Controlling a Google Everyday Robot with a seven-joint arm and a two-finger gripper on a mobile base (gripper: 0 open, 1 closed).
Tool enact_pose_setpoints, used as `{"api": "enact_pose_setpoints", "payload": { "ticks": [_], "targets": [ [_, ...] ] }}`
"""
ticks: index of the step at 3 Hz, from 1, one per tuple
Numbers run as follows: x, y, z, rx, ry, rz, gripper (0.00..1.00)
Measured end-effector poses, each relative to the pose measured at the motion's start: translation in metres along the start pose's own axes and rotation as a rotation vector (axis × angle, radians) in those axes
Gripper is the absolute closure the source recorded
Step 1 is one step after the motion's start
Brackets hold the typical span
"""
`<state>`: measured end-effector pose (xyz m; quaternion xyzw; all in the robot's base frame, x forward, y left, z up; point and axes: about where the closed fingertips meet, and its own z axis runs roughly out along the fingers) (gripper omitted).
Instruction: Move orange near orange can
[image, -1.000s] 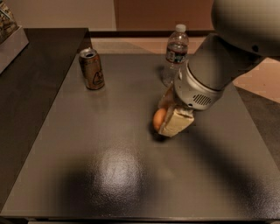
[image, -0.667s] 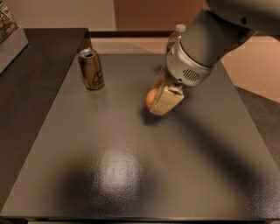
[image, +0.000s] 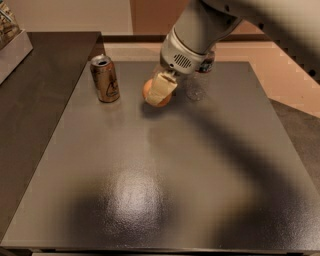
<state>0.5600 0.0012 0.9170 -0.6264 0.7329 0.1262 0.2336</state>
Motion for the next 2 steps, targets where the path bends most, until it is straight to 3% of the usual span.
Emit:
{"api": "enact_pose_setpoints", "payload": {
  "ticks": [2],
  "targets": [
    [-0.032, -0.018, 0.056, -0.054, -0.025, -0.011, 1.0]
  ]
}}
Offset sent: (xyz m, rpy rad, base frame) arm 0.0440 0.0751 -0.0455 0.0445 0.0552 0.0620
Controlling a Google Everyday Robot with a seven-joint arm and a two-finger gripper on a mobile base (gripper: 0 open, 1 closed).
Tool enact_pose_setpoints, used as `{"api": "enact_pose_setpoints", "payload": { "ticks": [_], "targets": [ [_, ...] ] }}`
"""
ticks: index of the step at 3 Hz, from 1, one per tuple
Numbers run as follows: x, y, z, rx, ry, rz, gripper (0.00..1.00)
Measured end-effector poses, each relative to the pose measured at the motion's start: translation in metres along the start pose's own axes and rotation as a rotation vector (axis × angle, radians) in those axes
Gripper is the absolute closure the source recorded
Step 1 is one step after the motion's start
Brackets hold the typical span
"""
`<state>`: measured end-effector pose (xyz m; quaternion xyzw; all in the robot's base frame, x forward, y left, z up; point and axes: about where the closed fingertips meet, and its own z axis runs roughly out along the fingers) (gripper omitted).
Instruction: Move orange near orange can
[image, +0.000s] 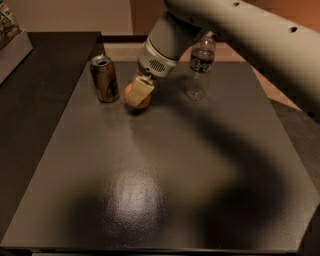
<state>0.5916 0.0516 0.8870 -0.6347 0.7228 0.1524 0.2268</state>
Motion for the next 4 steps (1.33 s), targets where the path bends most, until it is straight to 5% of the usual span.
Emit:
{"api": "enact_pose_setpoints", "payload": {
  "ticks": [4],
  "targets": [
    [-0.011, -0.003, 0.029, -0.013, -0.01, -0.014, 0.13]
  ]
}}
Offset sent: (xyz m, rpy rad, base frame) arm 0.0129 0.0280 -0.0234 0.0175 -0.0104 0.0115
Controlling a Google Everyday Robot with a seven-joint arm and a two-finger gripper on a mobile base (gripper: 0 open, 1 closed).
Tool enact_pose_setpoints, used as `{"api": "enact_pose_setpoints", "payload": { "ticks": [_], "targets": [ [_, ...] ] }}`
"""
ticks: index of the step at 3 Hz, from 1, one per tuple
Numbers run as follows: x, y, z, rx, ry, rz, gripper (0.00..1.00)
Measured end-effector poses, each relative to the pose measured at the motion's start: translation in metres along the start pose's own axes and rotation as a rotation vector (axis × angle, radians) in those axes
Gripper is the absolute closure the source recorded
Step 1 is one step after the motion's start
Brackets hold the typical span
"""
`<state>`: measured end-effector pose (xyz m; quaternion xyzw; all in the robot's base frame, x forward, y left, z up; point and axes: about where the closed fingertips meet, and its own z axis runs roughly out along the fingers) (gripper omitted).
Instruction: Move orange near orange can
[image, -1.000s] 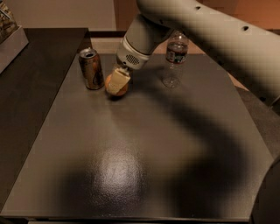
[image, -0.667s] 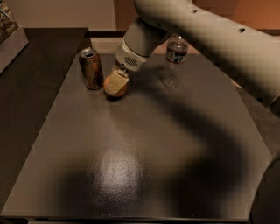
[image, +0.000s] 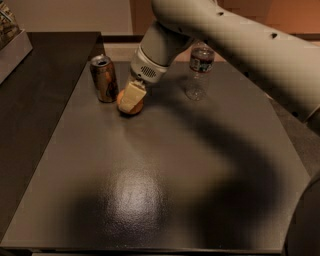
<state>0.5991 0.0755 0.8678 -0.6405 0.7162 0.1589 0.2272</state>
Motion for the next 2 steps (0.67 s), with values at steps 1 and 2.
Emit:
{"api": "enact_pose_setpoints", "payload": {
  "ticks": [1, 2],
  "targets": [
    [-0.0003, 0.0007, 0.0014, -0.003, 0.001, -0.001, 0.0],
    [-0.0003, 0.0007, 0.0015, -0.003, 0.001, -0.001, 0.0]
  ]
}}
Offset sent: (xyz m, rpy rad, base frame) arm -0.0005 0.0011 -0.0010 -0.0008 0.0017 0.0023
